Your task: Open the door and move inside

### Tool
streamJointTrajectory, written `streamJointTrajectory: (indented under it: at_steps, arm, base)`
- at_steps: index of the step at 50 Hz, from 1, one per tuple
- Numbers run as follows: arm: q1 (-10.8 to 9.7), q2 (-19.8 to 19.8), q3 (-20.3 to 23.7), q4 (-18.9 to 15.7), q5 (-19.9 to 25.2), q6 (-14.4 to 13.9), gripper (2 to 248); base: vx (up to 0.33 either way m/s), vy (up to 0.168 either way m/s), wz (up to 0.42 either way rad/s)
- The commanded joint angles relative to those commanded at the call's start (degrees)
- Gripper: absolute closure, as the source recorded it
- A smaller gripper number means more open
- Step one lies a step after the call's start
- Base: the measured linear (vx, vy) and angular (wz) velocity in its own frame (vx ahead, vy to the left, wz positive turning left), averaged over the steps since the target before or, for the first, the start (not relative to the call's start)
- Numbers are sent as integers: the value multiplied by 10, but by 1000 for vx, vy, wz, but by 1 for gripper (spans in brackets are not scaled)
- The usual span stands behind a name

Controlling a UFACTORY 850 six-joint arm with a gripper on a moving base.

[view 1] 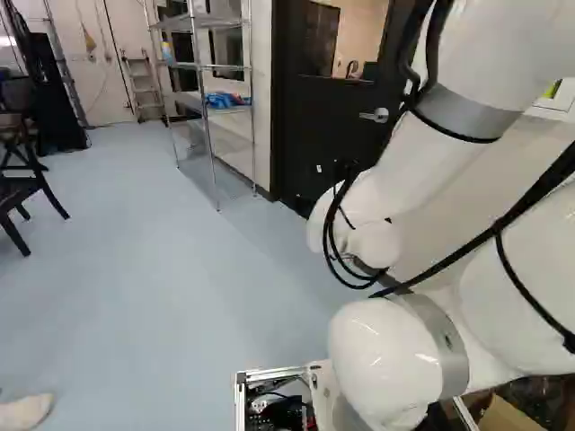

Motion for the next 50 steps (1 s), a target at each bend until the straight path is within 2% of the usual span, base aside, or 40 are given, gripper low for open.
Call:
streamJointTrajectory:
  at_steps: [38,50]
  arm:
    - [0,0,0,0,0,0,3]
    - [0,0,0,0,0,0,3]
  base:
    - [-2,-1,-1]
    - [30,45,-7]
